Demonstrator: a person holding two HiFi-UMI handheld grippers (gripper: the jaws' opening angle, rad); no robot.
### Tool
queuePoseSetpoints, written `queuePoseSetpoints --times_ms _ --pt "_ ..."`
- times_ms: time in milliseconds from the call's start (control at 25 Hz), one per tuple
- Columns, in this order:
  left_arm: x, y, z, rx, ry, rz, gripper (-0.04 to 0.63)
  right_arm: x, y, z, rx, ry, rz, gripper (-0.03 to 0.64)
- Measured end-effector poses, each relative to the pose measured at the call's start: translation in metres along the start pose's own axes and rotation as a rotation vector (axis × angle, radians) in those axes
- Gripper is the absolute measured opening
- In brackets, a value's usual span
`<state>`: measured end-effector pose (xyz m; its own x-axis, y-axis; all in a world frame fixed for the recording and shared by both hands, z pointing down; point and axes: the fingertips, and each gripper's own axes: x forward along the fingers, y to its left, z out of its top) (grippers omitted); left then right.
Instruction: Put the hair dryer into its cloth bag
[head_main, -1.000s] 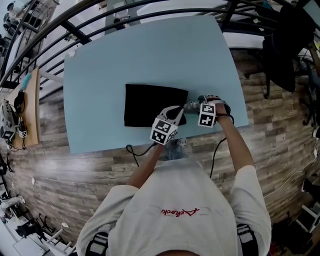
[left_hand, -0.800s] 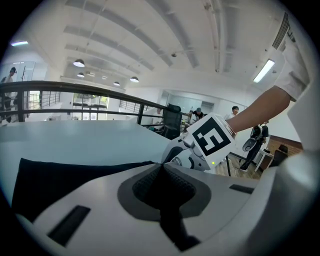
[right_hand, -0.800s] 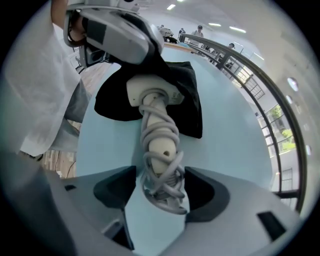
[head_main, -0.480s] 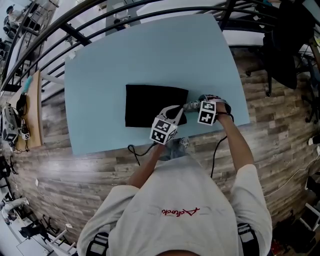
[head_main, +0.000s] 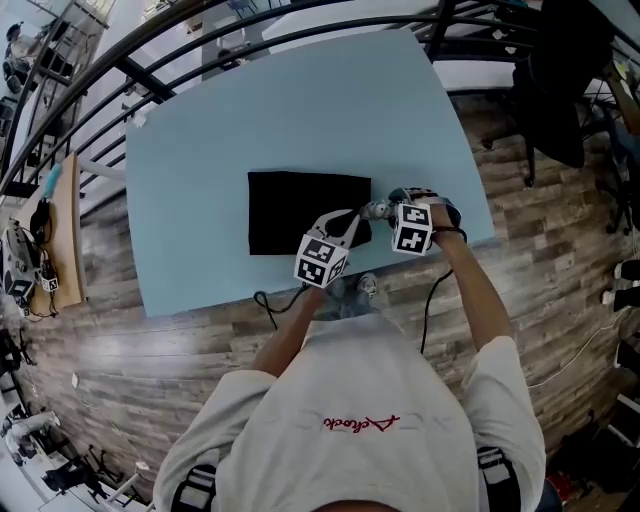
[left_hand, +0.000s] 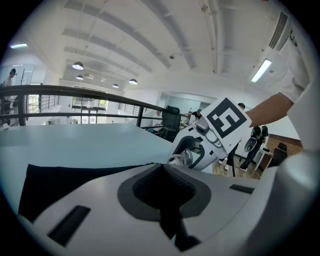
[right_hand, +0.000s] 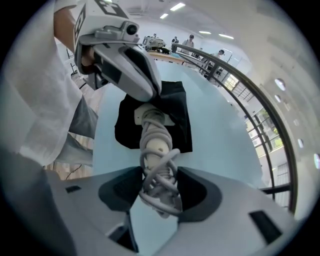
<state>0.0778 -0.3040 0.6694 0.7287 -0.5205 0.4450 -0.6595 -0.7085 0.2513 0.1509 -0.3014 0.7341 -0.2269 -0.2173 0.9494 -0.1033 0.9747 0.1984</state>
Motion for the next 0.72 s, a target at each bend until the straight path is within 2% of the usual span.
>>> queuePoseSetpoints --times_ms 720 --pt "-0.009 -0.006 0.01 -0.005 -0.033 -0.042 0.018 0.015 0.019 0.064 0.046 -0.106 0.013 0.23"
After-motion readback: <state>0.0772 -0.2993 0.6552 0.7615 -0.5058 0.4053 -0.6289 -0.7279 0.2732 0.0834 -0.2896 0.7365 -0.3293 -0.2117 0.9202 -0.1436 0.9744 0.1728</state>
